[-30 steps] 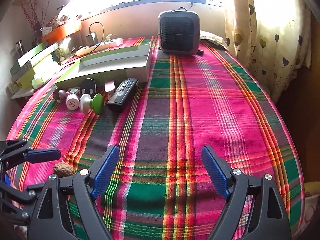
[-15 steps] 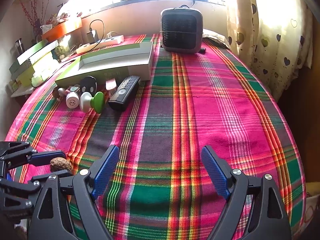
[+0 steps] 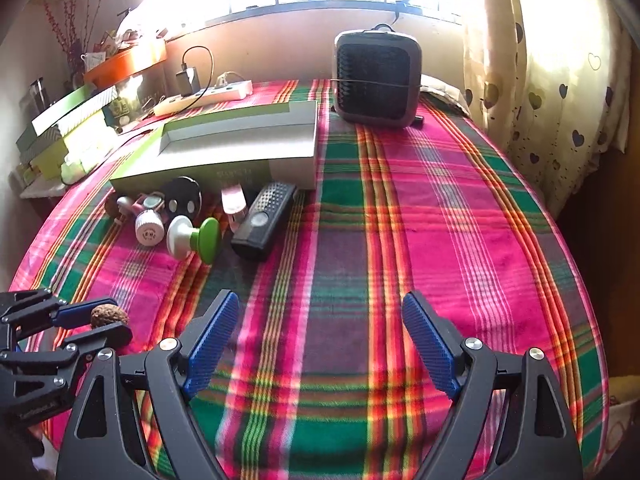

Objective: Organize objects
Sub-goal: 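Close the left gripper around the brown walnut on the cloth, then lower the right gripper onto the black remote and close on it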

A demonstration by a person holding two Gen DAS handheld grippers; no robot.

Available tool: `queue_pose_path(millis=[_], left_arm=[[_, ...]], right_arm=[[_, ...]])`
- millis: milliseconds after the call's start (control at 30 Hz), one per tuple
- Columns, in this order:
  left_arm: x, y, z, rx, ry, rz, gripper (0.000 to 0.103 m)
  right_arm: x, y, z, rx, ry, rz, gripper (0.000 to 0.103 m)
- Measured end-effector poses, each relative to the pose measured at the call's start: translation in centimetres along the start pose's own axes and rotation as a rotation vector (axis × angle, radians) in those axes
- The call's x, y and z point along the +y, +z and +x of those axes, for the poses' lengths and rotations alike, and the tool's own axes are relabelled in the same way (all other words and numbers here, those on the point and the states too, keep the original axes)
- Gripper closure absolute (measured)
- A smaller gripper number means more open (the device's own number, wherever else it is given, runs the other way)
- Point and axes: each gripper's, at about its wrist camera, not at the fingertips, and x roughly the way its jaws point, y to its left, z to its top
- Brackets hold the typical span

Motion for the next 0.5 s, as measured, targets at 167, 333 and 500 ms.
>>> queue_pose_path(millis=[167, 333, 500], left_arm=[[2.2, 0.1, -0.4, -0.013, 0.042, -0.05, 0.076], [4.2, 0.4, -0.4, -0.018, 0.067, -0.088, 0.076], [5.8, 0.7, -0.4, -0.021, 0.084, -0.112, 0.076]], right_arm=[[1.2, 1.4, 1.0, -0.015, 0.003, -0.028, 0.024], [2.4, 2.4, 2.0, -0.017, 0.017, -0.061, 0.029], [2.7, 3.1, 3.4, 0.004, 0.017, -0.052, 0.036]])
